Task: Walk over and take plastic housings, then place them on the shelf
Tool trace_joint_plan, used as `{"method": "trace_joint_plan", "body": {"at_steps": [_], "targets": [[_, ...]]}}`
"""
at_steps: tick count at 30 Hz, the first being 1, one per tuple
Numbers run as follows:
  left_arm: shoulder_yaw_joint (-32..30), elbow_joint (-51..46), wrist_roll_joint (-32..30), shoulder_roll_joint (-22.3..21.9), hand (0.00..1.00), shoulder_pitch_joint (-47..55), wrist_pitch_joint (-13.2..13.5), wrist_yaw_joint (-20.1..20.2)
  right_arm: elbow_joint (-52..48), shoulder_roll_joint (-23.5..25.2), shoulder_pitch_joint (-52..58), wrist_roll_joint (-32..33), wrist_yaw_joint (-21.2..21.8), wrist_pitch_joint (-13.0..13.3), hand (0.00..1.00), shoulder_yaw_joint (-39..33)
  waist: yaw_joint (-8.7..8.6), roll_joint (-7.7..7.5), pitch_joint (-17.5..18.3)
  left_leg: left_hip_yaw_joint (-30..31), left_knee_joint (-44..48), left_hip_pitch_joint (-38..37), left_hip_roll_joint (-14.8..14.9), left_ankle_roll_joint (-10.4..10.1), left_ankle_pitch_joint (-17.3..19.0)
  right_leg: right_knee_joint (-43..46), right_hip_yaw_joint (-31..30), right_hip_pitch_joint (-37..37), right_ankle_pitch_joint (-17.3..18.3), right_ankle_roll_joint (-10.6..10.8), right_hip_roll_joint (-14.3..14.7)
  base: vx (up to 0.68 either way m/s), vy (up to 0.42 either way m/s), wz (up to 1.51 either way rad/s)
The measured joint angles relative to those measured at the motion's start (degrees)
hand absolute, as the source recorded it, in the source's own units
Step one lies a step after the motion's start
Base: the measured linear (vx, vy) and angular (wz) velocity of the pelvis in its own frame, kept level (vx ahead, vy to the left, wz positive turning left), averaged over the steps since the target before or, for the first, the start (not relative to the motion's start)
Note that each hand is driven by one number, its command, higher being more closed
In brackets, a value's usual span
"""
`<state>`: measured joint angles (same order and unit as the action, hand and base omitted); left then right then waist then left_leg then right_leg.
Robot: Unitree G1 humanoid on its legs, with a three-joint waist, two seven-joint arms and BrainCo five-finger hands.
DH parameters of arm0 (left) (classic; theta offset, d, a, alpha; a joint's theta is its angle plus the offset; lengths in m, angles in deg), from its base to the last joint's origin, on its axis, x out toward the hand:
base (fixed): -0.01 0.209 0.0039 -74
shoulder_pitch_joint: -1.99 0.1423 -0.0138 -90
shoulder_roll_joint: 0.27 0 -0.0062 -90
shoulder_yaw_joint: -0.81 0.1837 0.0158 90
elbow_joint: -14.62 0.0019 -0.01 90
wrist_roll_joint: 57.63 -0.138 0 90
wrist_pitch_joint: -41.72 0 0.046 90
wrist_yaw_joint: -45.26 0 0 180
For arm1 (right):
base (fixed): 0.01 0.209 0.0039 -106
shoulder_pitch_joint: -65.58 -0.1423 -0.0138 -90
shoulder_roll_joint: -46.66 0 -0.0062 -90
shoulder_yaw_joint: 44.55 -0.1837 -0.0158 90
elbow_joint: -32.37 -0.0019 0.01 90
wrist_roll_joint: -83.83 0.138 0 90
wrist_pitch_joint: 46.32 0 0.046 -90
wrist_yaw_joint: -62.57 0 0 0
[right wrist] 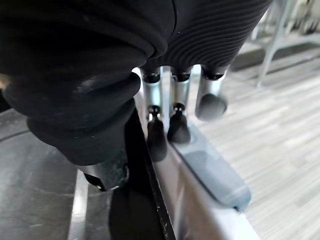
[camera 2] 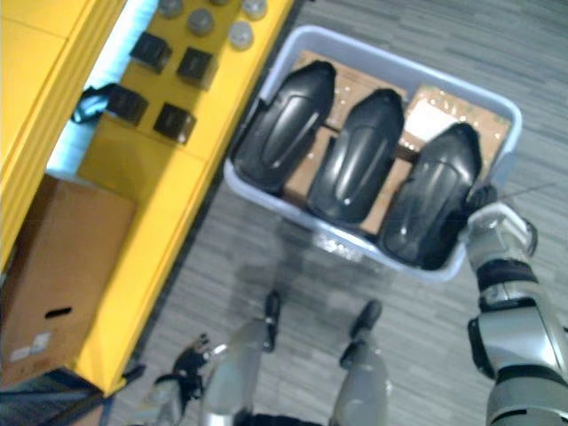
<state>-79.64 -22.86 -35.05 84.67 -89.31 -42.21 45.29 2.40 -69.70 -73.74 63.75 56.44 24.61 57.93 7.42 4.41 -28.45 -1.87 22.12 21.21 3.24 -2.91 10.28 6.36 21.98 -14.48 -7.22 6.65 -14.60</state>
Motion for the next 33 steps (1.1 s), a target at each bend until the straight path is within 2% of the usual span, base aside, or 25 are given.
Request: {"method": "trace_joint_plan", "body": {"at_steps": [5,7,8,9,12,14,17,23,27,29,33], "targets": [[0.08,0.16,0.06,-0.04,0.0,0.0,0.28,-0.01,1.8,1.21,-0.76,0.02,-7.23,0.18,1.0,-0.39,0.16,0.0,0.0,0.1,-0.61,-0.01,-0.04,-0.06,-0.51,0.1,0.1,-0.03,0.01,-0.01,-0.04,-0.04,0.003,0.02],[0.13,0.29,0.34,-0.06,0.0,0.02,1.07,-0.56,1.67,1.44,-0.75,0.13,-11.57,1.34,1.0,-1.13,0.11,0.0,0.0,0.07,-0.61,-0.01,-0.05,-0.06,-0.51,0.1,0.09,-0.06,0.0,-0.01,-0.05,0.0,0.0,0.0],[0.16,0.27,1.15,-0.06,0.0,0.01,1.27,-0.9,1.43,1.44,-0.75,0.17,-12.64,1.47,1.0,-1.18,0.08,0.0,0.0,0.06,-0.6,-0.02,-0.04,-0.07,-0.52,0.1,0.09,-0.06,0.0,-0.01,-0.04,0.0,0.0,0.0],[0.11,0.18,3.97,-0.15,0.0,0.02,1.54,-1.76,0.07,1.45,-0.66,0.2,-15.84,2.15,1.0,-1.56,-0.04,0.0,0.0,0.03,-0.54,-0.05,-0.02,-0.09,-0.54,0.1,0.08,-0.11,-0.01,0.0,-0.03,0.0,0.0,0.0],[0.01,-0.2,6.46,-0.27,0.0,0.09,1.78,-2.9,-2.33,1.44,-0.45,0.19,-18.64,3.11,1.0,-2.47,-0.23,-0.03,0.01,-0.02,-0.55,-0.12,0.03,-0.09,-0.54,0.09,0.07,-0.12,-0.01,0.0,0.01,0.02,0.012,-0.01],[-1.38,-2.47,7.98,-0.65,0.0,0.19,2.75,-5.03,-5.72,1.44,0.44,0.07,-20.89,4.32,1.0,-3.46,-0.33,-0.34,-0.14,-0.16,-0.66,-0.64,0.14,-0.09,-0.55,0.09,0.01,0.21,-0.02,-0.01,0.07,0.01,0.006,-0.02],[-5.25,-6.44,8.62,-0.53,0.0,0.24,5.02,-8.67,-10.68,1.58,4.11,-0.42,-23.68,6.7,1.0,-3.45,-0.32,-2.07,-0.36,-0.26,-1.8,-3.25,0.32,-0.21,-0.66,-0.05,-0.13,2.14,0.0,-0.04,0.16,0.01,0.005,-0.04],[-11.16,-12.63,8.37,0.04,0.0,1.21,8.01,-14.49,-17.29,3.0,10.96,-1.03,-27.7,8.13,1.0,-5.23,-0.38,-5.72,0.23,-0.59,-2.72,-6.11,0.82,-0.47,-0.82,-1.17,-0.05,5.11,0.1,-0.18,0.75,0.0,0.002,-0.01],[-13.18,-17.37,7.69,0.3,0.0,1.7,8.89,-17.97,-19.61,4.11,13.35,-1.01,-29.96,9.24,1.0,-5.71,-0.29,-6.62,0.94,-0.46,-4.15,-7.38,1.08,-1.03,-1.25,-2.2,0.16,6.55,0.09,-0.22,1.41,-0.01,-0.002,0.01],[-13.33,-22.78,5.35,1.42,0.0,2.37,9.19,-20.3,-22.19,5.15,15.1,-1.02,-31.69,9.84,1.0,-5.89,-0.29,-7.69,1.59,-0.33,-5.57,-7.72,1.37,-1.41,-2.03,-2.95,0.4,6.63,-0.03,-0.38,1.87,0.0,0.0,0.0],[-13.27,-32.09,-1.52,1.82,0.0,2.23,9.15,-25.01,-24.18,6.73,17.23,-1.05,-33.91,10.31,1.0,-7.09,-0.3,-8.29,2.66,-0.05,-7.4,-9.69,1.25,-1.59,-2.72,-4.32,1.32,8.55,-0.21,-0.47,2.05,0.06,-0.008,0.07]]}}
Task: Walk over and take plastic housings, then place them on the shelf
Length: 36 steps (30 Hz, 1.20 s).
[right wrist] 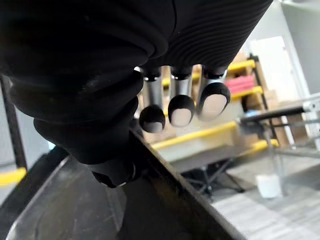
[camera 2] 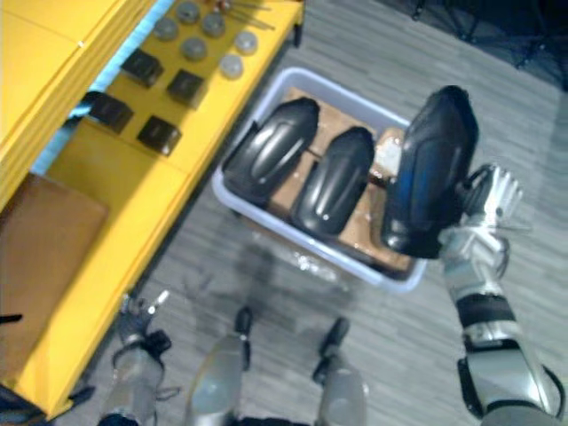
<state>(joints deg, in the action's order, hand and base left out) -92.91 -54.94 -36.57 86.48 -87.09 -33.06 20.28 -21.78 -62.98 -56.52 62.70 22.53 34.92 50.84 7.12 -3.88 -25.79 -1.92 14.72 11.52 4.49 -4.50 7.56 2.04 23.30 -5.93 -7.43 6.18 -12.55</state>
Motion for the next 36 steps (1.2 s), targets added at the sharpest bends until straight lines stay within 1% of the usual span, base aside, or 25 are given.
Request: {"method": "trace_joint_plan", "body": {"at_steps": [1,2,3,5,6,8,9,11,12,14,15,17,18,20,21,23,24,25,26,27,29,30,31,33,36], "targets": [[-0.02,-3.06,-2.24,0.13,0.0,-0.03,-0.34,-1.96,-0.64,0.64,0.95,0.03,-0.53,0.01,1.0,-0.14,0.02,-0.21,1.6,-0.03,-0.46,-0.02,-0.09,-0.08,-0.05,-0.53,0.1,0.04,-0.05,0.07,0.03,0.08,0.007,0.03],[-0.02,-4.48,-3.38,0.25,0.0,-0.15,-0.43,-2.86,-1.2,0.98,1.4,0.05,-1.1,0.02,1.0,-0.18,0.02,-0.22,2.33,-0.08,-0.53,-0.03,-0.11,-0.08,-0.05,-0.77,0.12,0.11,-0.08,0.1,0.05,0.08,0.012,0.03],[-0.12,-8.02,-4.97,0.35,0.0,-0.86,-0.82,-4.4,-3.24,1.78,2.89,0.06,-2.67,0.21,1.0,-0.4,0.02,-0.26,4.13,-0.19,-0.68,-0.1,-0.16,-0.08,-0.05,-1.21,0.25,0.39,-0.1,0.13,0.06,0.08,0.012,0.04],[-0.03,-11.13,-5.87,0.34,0.0,-1.81,-0.98,-5.01,-5.42,2.71,4.13,0.03,-3.72,0.74,1.0,-0.77,-0.01,-0.29,5.06,-0.26,-0.78,-0.9,-0.12,-0.08,-0.05,-1.92,0.38,1.57,-0.14,0.17,0.08,0.07,0.007,0.04],[0.24,-14.37,-5.89,0.29,0.0,-2.27,-1.22,-4.72,-8.15,3.62,5.43,-0.11,-4.26,1.27,1.0,-0.98,-0.09,-0.32,6.07,-0.36,-1.12,-1.67,-0.06,-0.08,-0.05,-2.17,0.36,2.31,-0.14,0.17,0.11,0.03,0.003,0.01],[1.3,-17.47,-6.38,0.28,0.0,-3.02,-1.56,-3.5,-10.32,4.43,6.27,-0.7,-5.04,1.66,1.0,-1.0,-0.17,-0.53,7.49,-0.45,-1.27,-1.68,-0.05,-0.09,-0.05,-2.52,0.33,2.39,-0.17,0.17,0.15,0.02,0.004,0.0],[1.97,-18.13,-6.39,0.28,0.0,-3.39,-1.62,-3.07,-10.7,4.63,6.29,-1.18,-5.09,1.71,1.0,-1.0,-0.17,-0.53,7.74,-0.46,-1.27,-1.73,-0.03,-0.09,-0.05,-2.55,0.33,2.45,-0.22,0.12,0.17,0.0,0.0,0.0],[5.67,-19.77,-6.57,0.27,0.0,-4.36,-2.15,-0.37,-11.65,5.66,6.3,-2.43,-5.11,2.47,1.0,-1.0,-0.23,-0.55,8.3,-0.63,-1.52,-2.69,0.08,-0.09,-0.04,-2.85,0.21,3.29,-0.38,0.08,0.32,-0.04,0.012,-0.02],[6.71,-19.81,-6.88,0.28,0.0,-4.57,-2.39,0.18,-12.06,6.03,6.36,-2.49,-5.15,2.6,1.0,-1.0,-0.29,-0.59,8.76,-0.68,-1.83,-2.73,0.12,-0.11,-0.02,-3.0,0.19,3.25,-0.45,0.08,0.4,-0.05,0.01,-0.09],[10.0,-19.8,-7.57,0.23,0.0,-5.8,-3.8,2.87,-14.45,7.29,6.4,-4.0,-5.21,3.9,1.0,-0.91,-0.35,-0.82,9.24,-1.56,-2.77,-3.87,0.18,-0.26,-0.12,-4.1,-0.55,3.81,-1.14,-0.16,0.77,-0.05,0.008,-0.16],[10.75,-19.79,-7.57,0.26,0.0,-6.07,-4.27,3.56,-15.1,7.6,6.44,-4.63,-5.22,4.09,1.0,-0.83,-0.56,-0.87,9.58,-1.68,-3.12,-3.96,0.2,-0.29,-0.14,-4.38,-0.73,3.88,-1.21,-0.15,0.85,-0.06,0.0,-0.15],[13.66,-19.72,-5.71,0.25,0.0,-7.04,-6.82,7.09,-17.1,8.56,6.59,-6.96,-5.22,5.39,1.0,0.13,-1.69,-0.9,11.58,-2.4,-4.49,-4.87,0.39,-0.5,-0.35,-4.7,-1.46,3.87,-1.27,-0.23,1.15,-0.03,-0.007,-0.16],[14.41,-19.71,-5.04,0.19,0.0,-7.5,-7.82,8.18,-17.69,8.58,6.68,-7.62,-5.22,5.83,1.0,0.4,-1.77,-0.9,12.05,-2.81,-4.77,-5.29,0.51,-0.56,-0.4,-4.74,-1.76,3.88,-1.27,-0.23,1.26,0.01,-0.01,-0.28],[17.59,-18.72,-2.11,0.15,0.0,-9.82,-10.83,11.08,-20.01,8.62,6.69,-10.09,-5.21,7.29,1.0,0.6,-2.23,-0.78,13.53,-3.96,-5.52,-6.58,0.88,-0.87,-0.61,-4.86,-3.04,3.95,-1.27,-0.25,1.7,0.03,-0.016,-0.27],[18.25,-18.46,-0.89,0.13,0.0,-10.26,-11.61,11.89,-20.53,8.62,6.68,-10.52,-5.2,7.84,1.0,0.78,-2.72,-0.71,14.13,-3.99,-5.69,-6.63,0.9,-0.92,-0.64,-4.93,-3.04,3.95,-1.29,-0.26,1.74,0.06,-0.012,-0.13],[20.23,-15.93,2.48,-0.5,0.0,-11.69,-14.37,14.16,-22.46,8.62,6.67,-11.84,-4.94,9.57,1.0,2.58,-4.17,-0.49,16.0,-4.97,-6.43,-7.92,0.87,-1.01,-0.72,-5.16,-3.82,4.23,-1.32,-0.26,1.75,0.06,0.001,-0.18],[20.52,-15.14,3.88,-0.79,0.0,-12.11,-15.04,14.6,-22.69,8.66,6.67,-12.22,-4.73,10.21,1.0,2.85,-4.52,-0.46,16.44,-5.15,-6.46,-8.11,0.83,-1.01,-0.71,-5.22,-4.09,4.28,-1.34,-0.25,1.72,0.04,0.011,-0.22],[20.82,-13.66,6.32,-1.47,0.0,-13.19,-16.5,15.13,-23.23,8.79,6.67,-13.13,-4.6,11.04,1.0,3.06,-4.99,-0.44,16.53,-5.31,-6.56,-9.03,0.77,-1.01,-0.71,-5.52,-4.39,5.02,-1.39,-0.19,1.68,0.02,0.008,-0.13],[20.9,-12.78,7.34,-1.87,0.0,-13.71,-16.92,15.18,-23.41,8.8,6.67,-13.57,-4.39,11.26,1.0,3.23,-5.08,-0.44,16.53,-5.48,-6.66,-9.55,0.77,-1.01,-0.71,-5.64,-4.53,5.44,-1.4,-0.18,1.69,0.01,0.011,-0.14],[21.17,-11.15,8.27,-2.32,0.0,-14.64,-17.4,15.13,-24.01,8.8,6.64,-13.98,-3.3,11.38,1.0,3.57,-5.22,-0.42,16.56,-6.09,-6.68,-10.23,0.83,-1.01,-0.7,-5.7,-4.76,5.97,-1.4,-0.18,1.74,-0.03,0.003,-0.14],[21.63,-10.02,8.54,-2.28,0.0,-15.23,-17.62,15.04,-24.33,8.82,6.55,-14.09,-1.47,11.97,1.0,4.14,-5.44,-0.36,16.67,-6.54,-6.72,-10.49,0.91,-1.0,-0.66,-5.71,-5.23,5.97,-1.4,-0.18,1.81,-0.05,-0.001,-0.1],[21.9,-9.86,10.6,-2.17,0.0,-15.24,-17.77,14.96,-24.12,8.88,6.6,-14.1,-0.17,12.21,1.0,4.81,-5.79,-0.33,16.68,-6.57,-6.9,-10.49,0.94,-0.98,-0.63,-5.8,-5.38,5.85,-1.65,-0.38,1.88,-0.06,-0.001,-0.03],[21.96,-9.57,10.87,-2.17,0.0,-15.25,-17.79,14.95,-24.05,9.01,6.61,-14.28,0.3,12.26,1.0,5.11,-5.93,-0.33,16.68,-6.64,-6.92,-10.51,0.94,-0.97,-0.62,-5.92,-5.55,5.83,-1.8,-0.45,1.91,-0.1,-0.002,-0.08],[22.14,-7.39,12.78,-2.27,0.0,-15.67,-18.02,14.61,-23.82,9.8,6.6,-15.72,0.43,12.48,1.0,5.63,-6.18,-0.32,16.68,-6.84,-6.76,-10.48,0.85,-0.87,-0.55,-6.55,-6.13,5.82,-2.34,-0.59,1.9,-0.1,-0.003,-0.1],[22.49,-5.66,12.97,-2.7,0.0,-15.86,-19.05,14.38,-22.73,9.9,6.6,-15.83,-0.06,12.53,1.0,6.38,-6.36,-0.3,16.69,-6.8,-6.54,-10.39,0.87,-0.86,-0.56,-6.54,-6.17,5.83,-2.2,-0.82,1.9,-0.07,-0.003,-0.02]]}}
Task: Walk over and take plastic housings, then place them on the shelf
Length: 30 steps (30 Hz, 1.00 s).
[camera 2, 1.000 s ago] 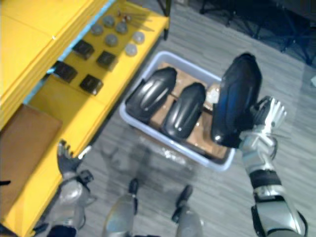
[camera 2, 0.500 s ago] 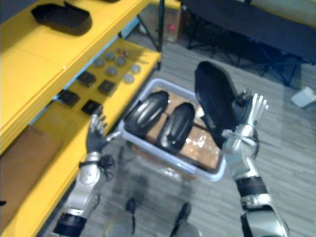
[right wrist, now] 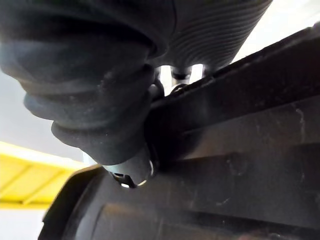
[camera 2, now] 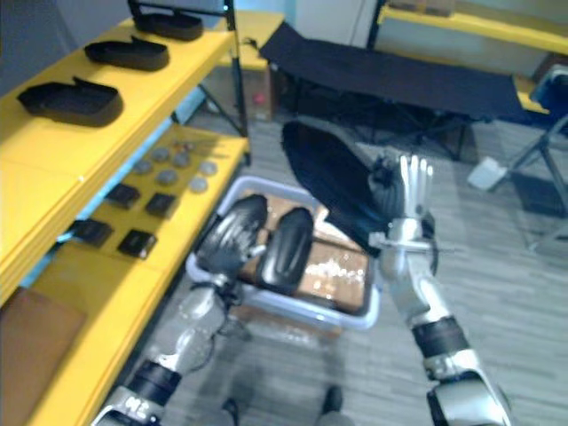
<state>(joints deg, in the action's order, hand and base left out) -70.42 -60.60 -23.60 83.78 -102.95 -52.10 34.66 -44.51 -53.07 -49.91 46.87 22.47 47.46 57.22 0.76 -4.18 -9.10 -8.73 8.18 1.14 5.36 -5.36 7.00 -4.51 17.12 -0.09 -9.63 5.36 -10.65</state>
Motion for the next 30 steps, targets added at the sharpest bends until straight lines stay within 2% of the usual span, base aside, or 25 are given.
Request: {"method": "trace_joint_plan", "body": {"at_steps": [2,3,4,8,9,14,15,16,19,23,30], "targets": [[0.03,1.07,1.65,-0.78,0.0,-0.17,-0.42,-0.47,1.31,0.05,-0.02,-0.47,-0.07,0.0,1.0,0.0,0.01,0.05,0.03,0.02,-0.02,0.12,0.0,0.0,0.0,0.0,0.0,-0.09,0.09,-0.11,0.0,-0.06,-0.008,0.0],[0.47,5.42,2.13,-3.0,0.0,-2.03,-0.53,-2.51,1.58,0.85,-0.6,-0.49,-0.21,0.22,1.0,0.02,-0.11,0.77,0.55,0.06,0.06,0.96,0.01,-0.1,-0.1,0.15,0.01,-1.07,-0.27,0.33,0.06,0.0,0.0,0.0],[0.47,6.3,2.13,-3.54,0.0,-2.65,-0.53,-2.93,1.58,0.91,-0.99,-0.47,-0.25,0.34,1.0,0.02,-0.12,0.81,0.57,0.08,0.03,0.99,-0.01,-0.1,-0.1,0.14,0.04,-1.08,-0.29,0.34,0.06,0.0,0.0,0.0],[0.51,7.94,2.12,-3.91,0.0,-4.55,-0.46,-3.48,1.57,1.91,-2.58,-0.46,-0.32,0.41,1.0,0.02,-0.28,0.81,0.57,0.09,0.01,0.93,-0.1,-0.1,-0.1,0.14,0.04,-1.03,-0.31,0.34,0.01,-0.04,0.0,-0.03],[0.41,15.84,2.06,-6.54,0.0,-9.65,0.88,-6.87,1.53,7.11,-3.44,1.69,-1.43,3.24,1.0,1.53,-0.84,0.81,0.57,-0.67,0.04,0.21,-0.02,-0.07,-0.08,0.14,-0.93,-0.87,-0.64,0.21,0.05,-0.16,-0.004,-0.22],[0.67,16.72,2.07,-7.54,0.0,-9.95,1.35,-7.0,1.53,8.19,-3.48,2.47,-2.49,3.32,1.0,1.99,-1.53,0.81,0.57,-1.25,-0.01,-0.22,0.08,0.0,-0.03,0.14,-1.68,-0.91,-0.65,0.21,0.12,-0.08,-0.007,-0.08],[0.82,19.48,2.27,-8.71,0.0,-11.51,1.85,-7.25,1.54,9.18,-3.49,2.53,-2.57,3.34,1.0,2.69,-1.58,0.8,0.57,-1.31,-0.01,-0.25,0.11,-0.01,-0.03,0.14,-1.73,-0.92,-0.65,0.2,0.15,-0.03,-0.008,-0.04],[2.31,22.35,4.95,-9.42,0.0,-13.4,3.17,-6.36,1.56,10.23,-3.53,3.67,-2.58,3.5,1.0,4.26,-1.62,0.8,0.57,-1.44,-0.02,-0.27,0.16,-0.01,-0.03,0.14,-1.87,-1.0,-0.68,0.16,0.2,-0.03,-0.008,-0.04],[4.52,22.93,9.44,-11.54,0.0,-14.87,6.06,-3.82,2.34,13.18,-3.52,4.76,-2.46,4.16,1.0,7.24,-1.66,0.8,0.57,-1.72,-0.14,-0.44,0.18,-0.01,-0.04,0.08,-2.13,-1.08,-0.79,0.13,0.26,-0.01,-0.005,-0.05],[5.05,22.93,13.86,-12.81,0.0,-15.54,9.14,-0.66,4.07,15.44,-3.5,4.97,-2.35,4.97,1.0,7.74,-1.71,0.8,0.57,-2.83,-0.73,-1.32,0.06,0.0,-0.03,0.04,-3.14,-1.07,-0.85,0.17,0.21,-0.01,0.001,-0.11],[7.35,22.96,20.55,-12.88,0.0,-15.94,12.17,1.91,6.54,16.47,-3.41,7.13,-2.47,5.52,1.0,8.19,-1.84,0.79,0.57,-2.85,-0.8,-1.39,0.08,0.0,-0.03,0.02,-3.16,-1.08,-0.87,0.19,0.23,-0.04,-0.007,-0.01]]}}
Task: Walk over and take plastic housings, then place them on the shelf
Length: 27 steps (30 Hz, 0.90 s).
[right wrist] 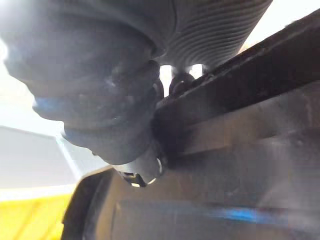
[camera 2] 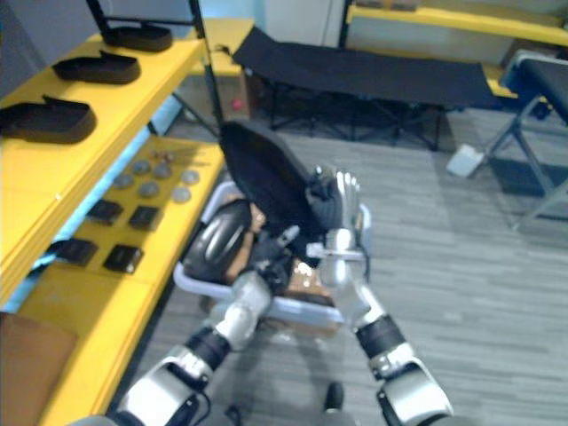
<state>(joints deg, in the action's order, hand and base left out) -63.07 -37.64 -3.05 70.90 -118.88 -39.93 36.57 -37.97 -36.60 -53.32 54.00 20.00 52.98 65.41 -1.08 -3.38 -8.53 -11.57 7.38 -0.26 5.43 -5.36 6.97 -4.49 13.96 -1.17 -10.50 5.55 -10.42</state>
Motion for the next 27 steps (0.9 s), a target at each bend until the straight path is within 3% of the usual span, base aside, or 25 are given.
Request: {"method": "trace_joint_plan", "body": {"at_steps": [4,5,8,13,18,27], "targets": [[-0.02,0.0,4.32,0.05,0.0,0.0,3.82,0.55,0.0,0.86,0.25,2.23,-0.03,0.99,1.0,0.6,0.01,0.0,0.0,-0.15,-0.48,-0.64,-0.01,-0.01,-0.02,-0.01,-0.12,0.27,0.0,0.0,0.0,-0.04,-0.007,-0.02],[-0.04,0.0,4.78,0.05,1.0,0.0,4.37,0.71,0.0,0.99,0.35,2.26,-0.05,1.03,1.0,0.61,0.01,0.0,0.0,-0.17,-0.66,-0.73,-0.03,-0.02,-0.05,-0.01,-0.13,0.28,0.0,0.01,0.0,0.0,0.0,0.0],[-0.06,0.0,6.55,0.08,1.0,0.0,6.6,1.09,0.0,1.48,1.27,3.05,-0.52,1.08,1.0,0.97,-0.01,-0.01,0.0,-0.15,-0.91,-0.76,-0.06,-0.07,-0.11,-0.04,-0.1,0.23,0.0,0.01,0.01,0.0,0.0,0.0],[0.03,0.0,8.61,0.16,1.0,0.01,8.05,3.01,0.0,1.47,1.98,4.98,-2.31,1.2,1.0,1.15,-0.12,-0.01,0.0,-0.18,-1.02,-0.83,-0.07,-0.08,-0.12,-0.05,-0.09,0.25,-0.01,0.01,0.0,0.0,0.0,0.0],[0.9,0.02,12.06,0.94,1.0,0.6,10.18,5.42,-0.61,1.95,3.06,6.54,-2.72,3.1,1.0,1.8,-0.44,-0.06,0.03,-0.26,-1.02,-1.04,0.0,-0.08,-0.12,-0.06,-0.12,0.39,-0.01,0.02,0.03,-0.04,-0.01,-0.01],[2.34,1.82,19.86,2.66,1.0,4.61,10.51,16.51,-3.13,2.18,7.78,6.6,-2.66,4.47,1.0,4.24,-1.31,-2.49,1.24,-1.19,-1.24,-1.74,0.31,-0.09,-0.11,-0.11,-0.69,0.58,-0.03,0.07,0.04,-0.04,-0.008,-0.03]]}}
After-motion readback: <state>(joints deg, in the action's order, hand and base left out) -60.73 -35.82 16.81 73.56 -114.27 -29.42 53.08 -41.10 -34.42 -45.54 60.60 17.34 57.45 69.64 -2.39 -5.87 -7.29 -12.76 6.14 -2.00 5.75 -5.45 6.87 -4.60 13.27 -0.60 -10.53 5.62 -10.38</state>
